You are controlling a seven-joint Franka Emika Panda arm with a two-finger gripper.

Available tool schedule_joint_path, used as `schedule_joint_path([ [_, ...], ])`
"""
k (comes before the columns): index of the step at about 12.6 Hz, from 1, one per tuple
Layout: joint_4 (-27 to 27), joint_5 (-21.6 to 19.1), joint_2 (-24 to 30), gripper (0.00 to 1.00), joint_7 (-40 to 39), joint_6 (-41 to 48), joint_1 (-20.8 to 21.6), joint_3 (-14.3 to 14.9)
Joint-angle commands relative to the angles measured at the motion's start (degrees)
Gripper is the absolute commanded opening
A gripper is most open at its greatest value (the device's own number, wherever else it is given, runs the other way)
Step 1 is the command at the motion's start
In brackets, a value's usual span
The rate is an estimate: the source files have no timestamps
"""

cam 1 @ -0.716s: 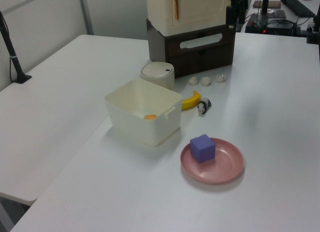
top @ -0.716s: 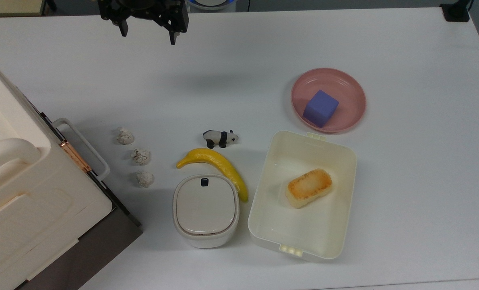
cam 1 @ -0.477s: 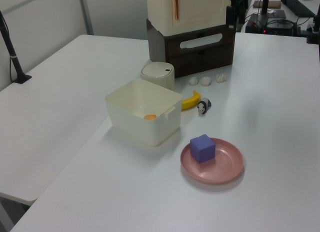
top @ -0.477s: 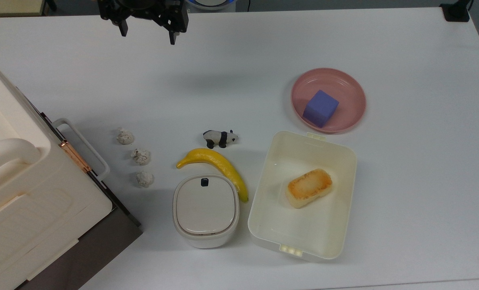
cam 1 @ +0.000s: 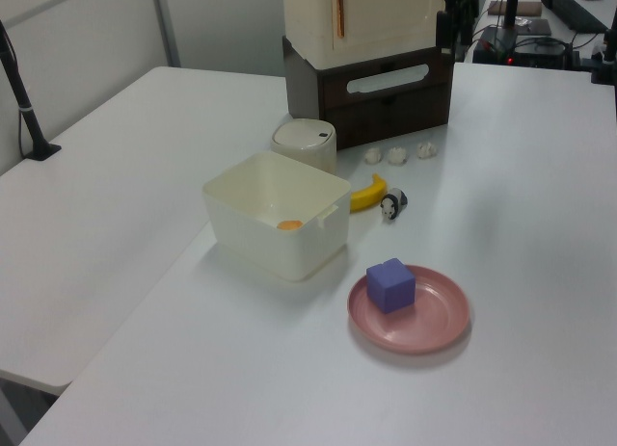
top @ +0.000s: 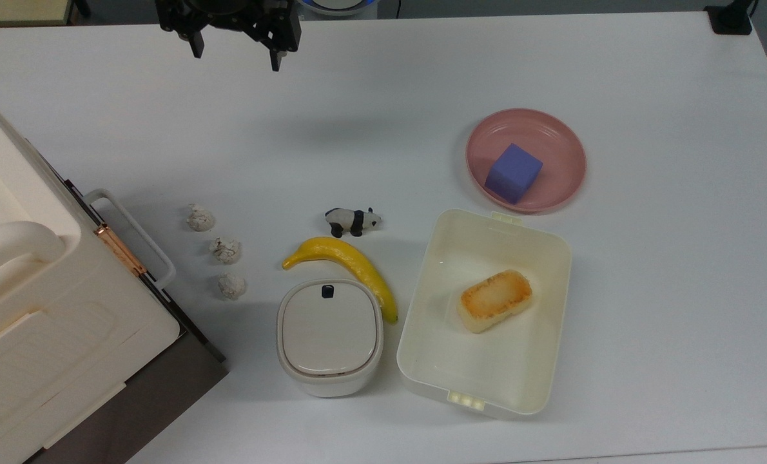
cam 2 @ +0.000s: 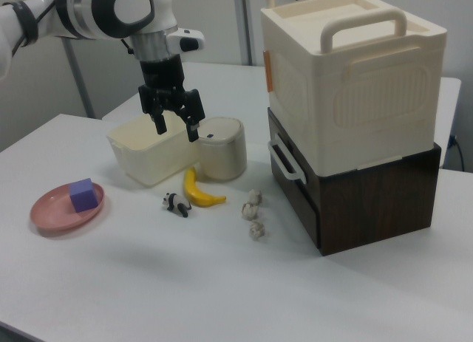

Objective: Slide open the drawer

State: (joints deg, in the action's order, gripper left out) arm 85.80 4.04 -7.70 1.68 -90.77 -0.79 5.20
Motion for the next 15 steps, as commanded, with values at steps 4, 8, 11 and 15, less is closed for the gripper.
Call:
schedule_joint_path([
  [4,0.5,0.5,0.9,1.00,-1.1,1.4,0.4,0.2],
  [8,0.5,0.1,0.5,1.00,-2.0,1.2,0.4,0.1],
  [11,0.7,0.1,0.4,1.00,-10.4,1.2,0.2,0.1],
  [15,0.8,-0.3,-1.8,1.00,-27.1,0.2,0.1,0.1],
])
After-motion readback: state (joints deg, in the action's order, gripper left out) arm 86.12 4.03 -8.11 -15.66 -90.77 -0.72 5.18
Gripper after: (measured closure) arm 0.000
